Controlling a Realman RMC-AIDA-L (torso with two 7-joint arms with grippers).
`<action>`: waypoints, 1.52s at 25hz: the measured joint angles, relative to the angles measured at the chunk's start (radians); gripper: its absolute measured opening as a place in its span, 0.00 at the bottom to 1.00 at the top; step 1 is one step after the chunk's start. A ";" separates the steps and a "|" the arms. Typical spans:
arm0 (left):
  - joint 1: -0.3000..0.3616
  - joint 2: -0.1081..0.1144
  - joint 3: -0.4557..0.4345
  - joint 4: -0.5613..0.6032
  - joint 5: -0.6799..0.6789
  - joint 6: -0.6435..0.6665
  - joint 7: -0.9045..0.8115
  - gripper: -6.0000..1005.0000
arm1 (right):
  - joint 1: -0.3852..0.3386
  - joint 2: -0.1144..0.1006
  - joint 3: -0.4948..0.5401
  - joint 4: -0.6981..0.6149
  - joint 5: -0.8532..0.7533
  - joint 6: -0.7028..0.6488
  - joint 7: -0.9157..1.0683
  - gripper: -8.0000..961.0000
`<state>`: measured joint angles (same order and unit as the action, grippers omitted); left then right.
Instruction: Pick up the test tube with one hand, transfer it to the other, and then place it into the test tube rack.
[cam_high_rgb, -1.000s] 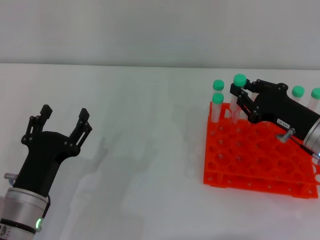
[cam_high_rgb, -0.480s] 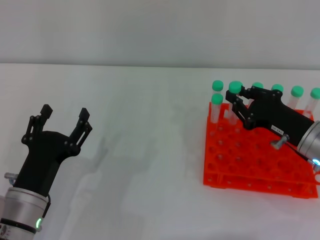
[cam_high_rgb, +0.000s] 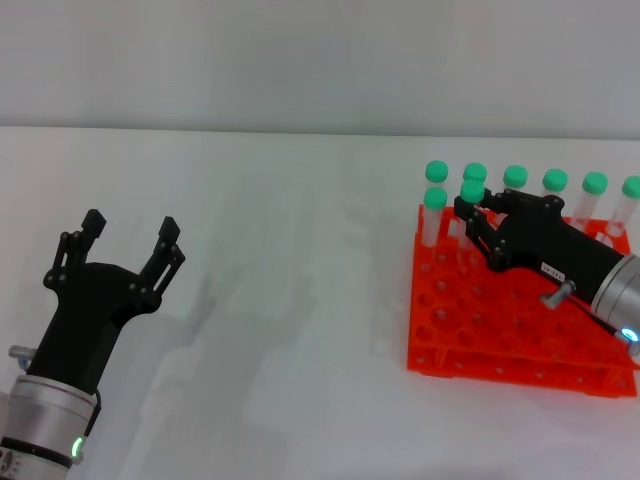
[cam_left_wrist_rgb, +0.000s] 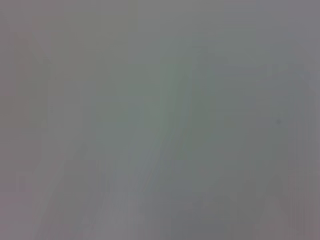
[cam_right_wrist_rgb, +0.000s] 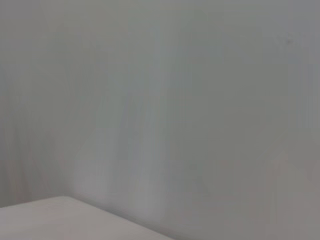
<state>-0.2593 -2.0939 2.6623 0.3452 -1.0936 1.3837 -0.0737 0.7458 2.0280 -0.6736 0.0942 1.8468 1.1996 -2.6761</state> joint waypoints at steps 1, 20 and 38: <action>0.000 0.000 0.001 0.000 0.000 0.000 0.000 0.87 | 0.000 0.000 0.001 0.002 0.000 -0.004 0.000 0.27; -0.001 0.000 0.004 -0.002 0.006 0.004 0.000 0.87 | -0.019 0.000 -0.001 0.009 -0.011 -0.016 0.009 0.28; -0.038 0.000 -0.005 -0.038 -0.002 0.009 0.000 0.87 | -0.328 -0.005 0.123 -0.083 0.045 0.208 0.008 0.74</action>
<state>-0.2969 -2.0937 2.6575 0.3073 -1.0959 1.3930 -0.0735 0.4177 2.0229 -0.5507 0.0113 1.8918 1.4072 -2.6676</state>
